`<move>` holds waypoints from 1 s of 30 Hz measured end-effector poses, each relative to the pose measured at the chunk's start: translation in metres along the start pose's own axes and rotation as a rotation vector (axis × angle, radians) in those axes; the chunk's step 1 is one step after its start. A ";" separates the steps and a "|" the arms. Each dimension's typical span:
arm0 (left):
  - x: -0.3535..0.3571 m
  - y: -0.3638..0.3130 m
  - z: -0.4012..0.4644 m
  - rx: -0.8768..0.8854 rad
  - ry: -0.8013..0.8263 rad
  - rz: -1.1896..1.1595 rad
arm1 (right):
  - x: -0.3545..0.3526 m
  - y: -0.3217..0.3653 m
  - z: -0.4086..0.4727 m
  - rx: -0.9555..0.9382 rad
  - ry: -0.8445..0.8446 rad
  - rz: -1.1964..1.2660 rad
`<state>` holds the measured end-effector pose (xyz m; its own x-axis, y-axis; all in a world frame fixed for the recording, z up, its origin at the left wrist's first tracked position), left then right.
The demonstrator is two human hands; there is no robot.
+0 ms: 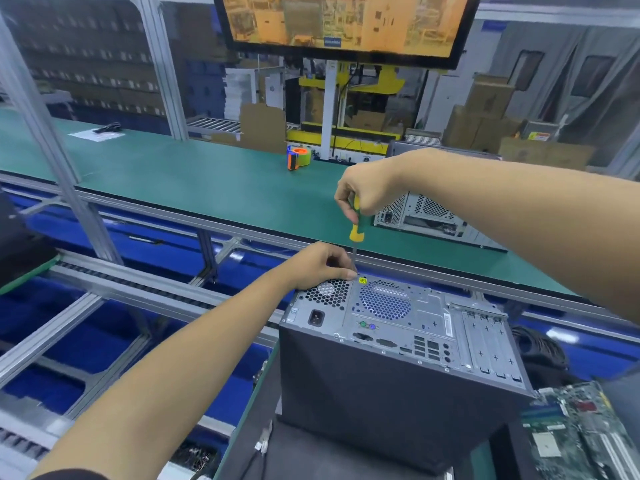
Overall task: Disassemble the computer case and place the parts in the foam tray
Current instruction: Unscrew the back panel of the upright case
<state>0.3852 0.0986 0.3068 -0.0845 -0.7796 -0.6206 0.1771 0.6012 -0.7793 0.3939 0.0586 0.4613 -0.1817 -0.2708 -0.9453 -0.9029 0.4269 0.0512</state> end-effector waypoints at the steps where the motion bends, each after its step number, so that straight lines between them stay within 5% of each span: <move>1: 0.000 -0.001 0.000 0.003 -0.009 0.020 | 0.000 0.001 -0.001 0.001 0.003 -0.003; 19: 0.001 -0.018 -0.001 -0.072 -0.116 0.438 | 0.013 -0.030 -0.066 0.108 -0.156 0.072; 24: -0.005 -0.022 -0.009 -0.068 -0.184 0.198 | 0.025 -0.056 -0.093 0.190 -0.349 0.214; 30: -0.010 -0.042 -0.023 -0.037 -0.318 0.012 | 0.086 -0.091 -0.135 0.339 -0.795 0.688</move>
<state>0.3556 0.0848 0.3439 0.2290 -0.7848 -0.5759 0.1398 0.6120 -0.7784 0.4076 -0.1196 0.4190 -0.1920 0.6949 -0.6930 -0.5293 0.5213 0.6694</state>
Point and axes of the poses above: each hand's wrist, its own z-axis towards the middle knuckle, its own x-axis out of the palm, y = z × x, the point moved 10 cm from there along z, towards the middle knuckle, and after that the axes turned 6 degrees about -x, right-handed, at the moved point
